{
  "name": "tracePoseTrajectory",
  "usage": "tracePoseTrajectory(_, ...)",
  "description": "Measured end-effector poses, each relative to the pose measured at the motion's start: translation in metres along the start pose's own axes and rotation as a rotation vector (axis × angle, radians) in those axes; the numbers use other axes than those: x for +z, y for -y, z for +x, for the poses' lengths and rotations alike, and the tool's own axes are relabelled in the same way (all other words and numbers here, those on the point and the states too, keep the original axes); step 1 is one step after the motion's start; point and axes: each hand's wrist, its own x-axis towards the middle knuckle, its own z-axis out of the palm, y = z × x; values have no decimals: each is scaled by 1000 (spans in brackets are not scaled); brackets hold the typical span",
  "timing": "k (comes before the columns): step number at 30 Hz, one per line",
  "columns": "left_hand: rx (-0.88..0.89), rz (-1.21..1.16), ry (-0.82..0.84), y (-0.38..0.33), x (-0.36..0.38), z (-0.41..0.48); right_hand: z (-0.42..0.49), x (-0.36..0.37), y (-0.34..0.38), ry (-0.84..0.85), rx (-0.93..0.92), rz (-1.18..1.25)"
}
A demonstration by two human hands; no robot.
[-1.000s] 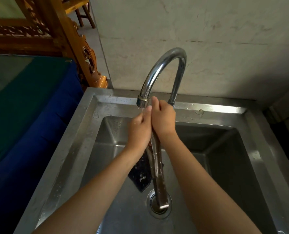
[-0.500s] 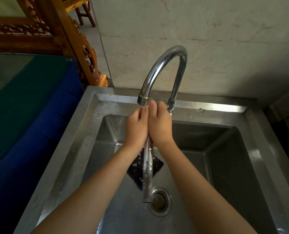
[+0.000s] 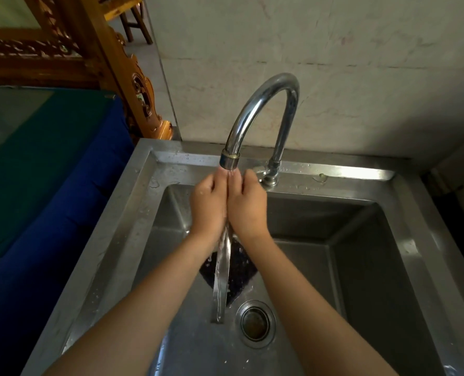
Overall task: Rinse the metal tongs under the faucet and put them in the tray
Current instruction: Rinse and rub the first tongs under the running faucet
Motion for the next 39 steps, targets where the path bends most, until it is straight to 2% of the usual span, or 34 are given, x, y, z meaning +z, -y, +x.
tracePoseTrajectory(3, 12, -13, -62, -8, 0, 18, -5, 0, -3, 29, -58, -63)
tracePoseTrajectory(7, 59, 120, 64, -2, 4, 9, 22, -8, 11, -43, -21, 7)
tracePoseTrajectory(10, 96, 195, 82, 1, 4, 3, 29, -11, 13, -53, -20, 6)
tracePoseTrajectory(15, 29, 88, 22, -11, 6, 22, 3, -4, 0, -32, -31, 62)
tracePoseTrajectory(22, 179, 158, 68, 3, 6, -8, 17, -14, 8, -59, -30, 85)
tracePoseTrajectory(24, 114, 138, 42, -5, 5, 6, 10, -11, 7, -19, -32, 79)
tracePoseTrajectory(26, 10, 22, -2, -15, 2, 19, -1, -6, 2, 46, -60, 33)
tracePoseTrajectory(28, 50, -16, -24, -17, 1, 19, -7, -6, 1, 85, -77, 9)
tracePoseTrajectory(33, 110, 140, 157, 0, 8, -10, 24, -19, 18, -16, 80, 168)
tracePoseTrajectory(39, 25, 27, -9, -7, 5, 16, 6, -1, 7, -26, 5, 38)
